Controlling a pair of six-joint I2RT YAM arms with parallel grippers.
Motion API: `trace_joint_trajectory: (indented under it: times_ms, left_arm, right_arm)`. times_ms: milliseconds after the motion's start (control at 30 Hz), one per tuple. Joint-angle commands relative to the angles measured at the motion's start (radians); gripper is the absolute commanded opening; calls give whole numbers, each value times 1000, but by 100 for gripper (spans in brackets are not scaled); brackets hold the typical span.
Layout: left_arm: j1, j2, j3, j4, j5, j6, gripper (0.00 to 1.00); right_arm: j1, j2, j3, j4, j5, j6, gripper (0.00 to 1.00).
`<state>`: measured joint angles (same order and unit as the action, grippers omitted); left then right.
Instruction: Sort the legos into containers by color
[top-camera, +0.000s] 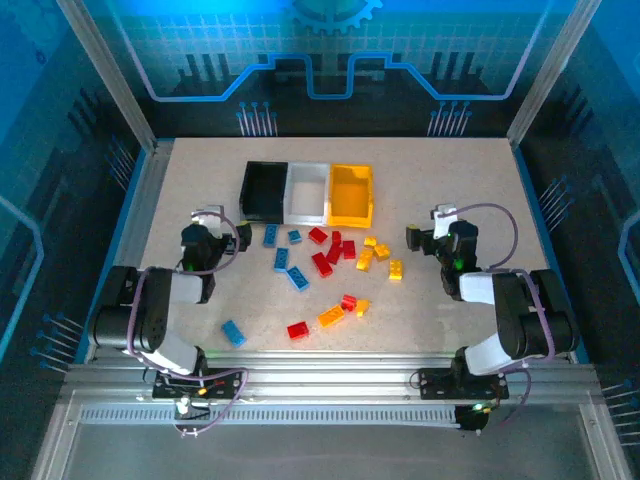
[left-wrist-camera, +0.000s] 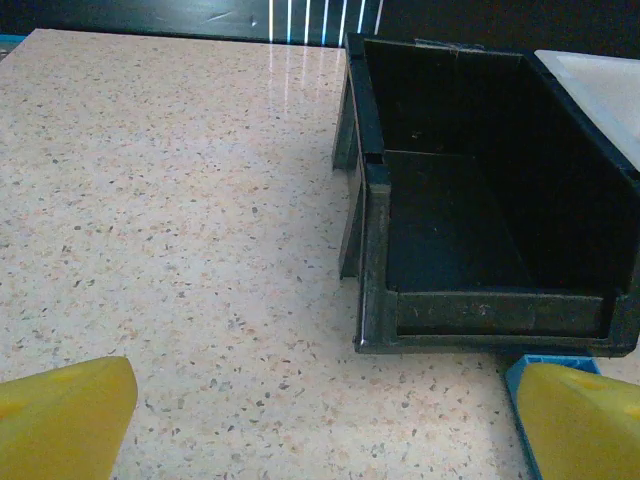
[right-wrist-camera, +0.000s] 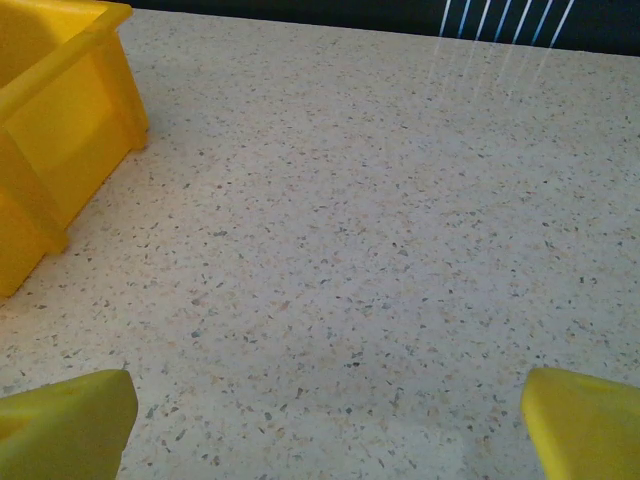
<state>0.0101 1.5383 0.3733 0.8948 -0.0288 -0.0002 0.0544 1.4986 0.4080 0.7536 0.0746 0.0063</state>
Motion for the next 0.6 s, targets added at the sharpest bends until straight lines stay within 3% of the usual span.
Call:
trace_joint_trajectory:
  times_ms: [0, 567]
  left_arm:
    - [7, 6, 16, 1, 17, -3, 99]
    - [6, 7, 16, 2, 16, -3, 99]
  right_arm:
    - [6, 8, 23, 7, -7, -11, 100]
    - [-1, 8, 24, 4, -21, -9, 100]
